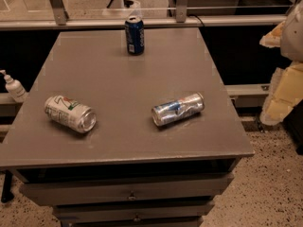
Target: Move pepsi can near 7up can
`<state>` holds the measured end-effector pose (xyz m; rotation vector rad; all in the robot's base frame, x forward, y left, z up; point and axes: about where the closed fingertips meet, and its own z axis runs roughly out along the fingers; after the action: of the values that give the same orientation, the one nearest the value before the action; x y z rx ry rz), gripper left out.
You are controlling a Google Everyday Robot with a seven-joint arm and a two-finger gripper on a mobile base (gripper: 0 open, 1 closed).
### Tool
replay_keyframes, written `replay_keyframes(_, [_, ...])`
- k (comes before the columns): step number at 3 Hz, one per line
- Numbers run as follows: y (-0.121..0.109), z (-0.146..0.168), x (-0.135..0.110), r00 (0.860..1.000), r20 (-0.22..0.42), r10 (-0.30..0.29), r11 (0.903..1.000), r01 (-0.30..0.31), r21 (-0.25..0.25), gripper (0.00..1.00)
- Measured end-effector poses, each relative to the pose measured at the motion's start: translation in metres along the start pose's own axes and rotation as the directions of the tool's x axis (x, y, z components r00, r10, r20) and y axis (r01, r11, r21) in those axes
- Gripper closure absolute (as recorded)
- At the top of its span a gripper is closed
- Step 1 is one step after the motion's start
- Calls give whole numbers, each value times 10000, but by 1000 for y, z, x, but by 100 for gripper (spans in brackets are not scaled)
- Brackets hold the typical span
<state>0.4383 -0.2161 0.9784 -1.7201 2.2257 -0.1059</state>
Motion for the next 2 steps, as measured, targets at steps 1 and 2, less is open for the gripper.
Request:
replay_keyframes(1, [0, 0, 0, 10000, 0, 0, 10000, 0, 0, 0])
replay_keyframes(2, [-9, 12, -12, 9989, 458, 40, 9998, -48, 170, 0])
